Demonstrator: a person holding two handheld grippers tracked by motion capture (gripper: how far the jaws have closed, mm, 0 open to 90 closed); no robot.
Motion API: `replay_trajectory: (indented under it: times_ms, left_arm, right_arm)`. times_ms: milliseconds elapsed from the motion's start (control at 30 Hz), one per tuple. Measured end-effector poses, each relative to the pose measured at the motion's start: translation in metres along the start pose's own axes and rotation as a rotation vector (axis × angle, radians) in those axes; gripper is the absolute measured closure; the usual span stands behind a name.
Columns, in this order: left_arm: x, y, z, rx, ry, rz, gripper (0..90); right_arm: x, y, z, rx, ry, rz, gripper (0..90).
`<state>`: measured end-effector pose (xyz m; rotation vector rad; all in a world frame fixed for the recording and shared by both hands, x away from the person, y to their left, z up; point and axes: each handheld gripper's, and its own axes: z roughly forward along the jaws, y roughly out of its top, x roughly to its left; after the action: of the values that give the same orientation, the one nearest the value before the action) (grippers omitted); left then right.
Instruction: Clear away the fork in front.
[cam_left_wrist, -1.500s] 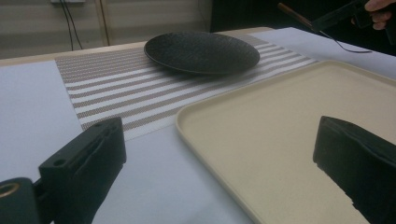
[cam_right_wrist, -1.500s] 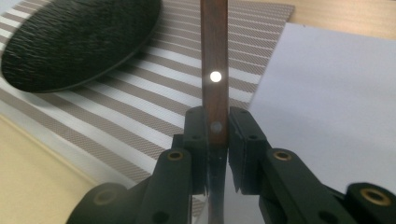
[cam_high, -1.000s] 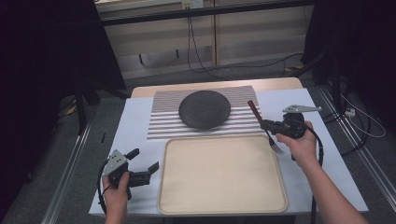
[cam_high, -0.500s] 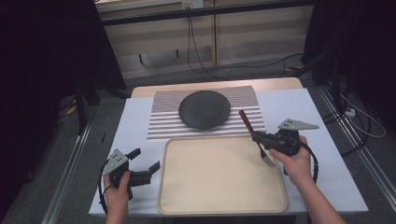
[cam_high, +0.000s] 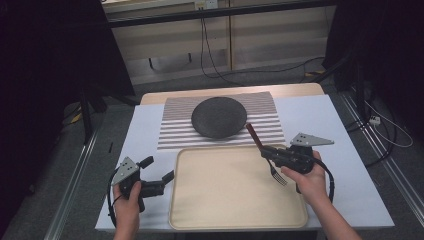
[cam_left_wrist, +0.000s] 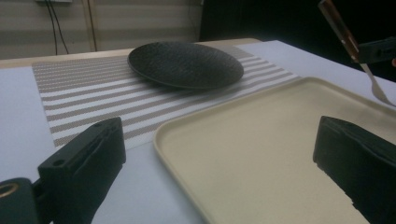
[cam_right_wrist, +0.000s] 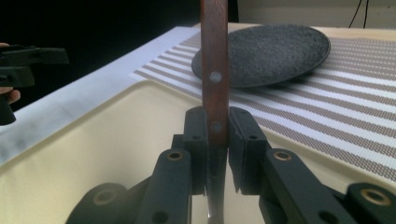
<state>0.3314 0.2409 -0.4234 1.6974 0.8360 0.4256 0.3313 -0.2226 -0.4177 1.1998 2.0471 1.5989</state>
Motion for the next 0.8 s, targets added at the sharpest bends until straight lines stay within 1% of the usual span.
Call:
replay_trajectory:
  times_ms: [100,167,267,367,433,500,567,633,700,800]
  left_arm:
    - [-0.004,0.004,0.003,0.009,-0.006,0.007,2.7]
    - [-0.006,0.007,0.005,0.009,-0.012,0.005,2.7]
    - [-0.01,0.011,0.008,0.011,-0.023,0.01,2.5]
    - [-0.014,0.016,0.01,0.013,-0.036,0.009,2.5]
    - [-0.017,0.02,0.012,0.023,-0.039,0.019,2.5]
    - [-0.019,0.023,0.015,0.033,-0.045,0.019,2.5]
    - [-0.022,0.026,0.018,0.034,-0.051,0.024,2.5]
    - [-0.025,0.029,0.022,0.033,-0.058,0.017,2.5]
    - [-0.029,0.032,0.027,0.038,-0.065,0.021,2.5]
    - [-0.033,0.036,0.034,0.036,-0.074,0.015,2.5]
  right_arm:
    - [0.003,-0.001,0.0,-0.019,0.007,0.013,78.3]
    - [0.005,-0.003,0.0,-0.023,0.001,0.0,78.3]
    - [0.006,-0.004,0.002,-0.028,0.01,0.011,78.3]
    - [0.01,-0.004,0.004,-0.03,0.022,0.004,78.3]
    - [0.014,-0.004,0.006,-0.025,0.027,-0.01,78.3]
    - [0.016,-0.004,0.007,-0.032,0.034,-0.008,78.3]
    - [0.018,-0.004,0.01,-0.03,0.037,-0.013,78.3]
    - [0.019,-0.004,0.011,-0.03,0.048,-0.013,78.3]
    - [0.02,-0.004,0.012,-0.034,0.048,-0.014,78.3]
    - [0.02,-0.004,0.012,-0.041,0.049,-0.015,78.3]
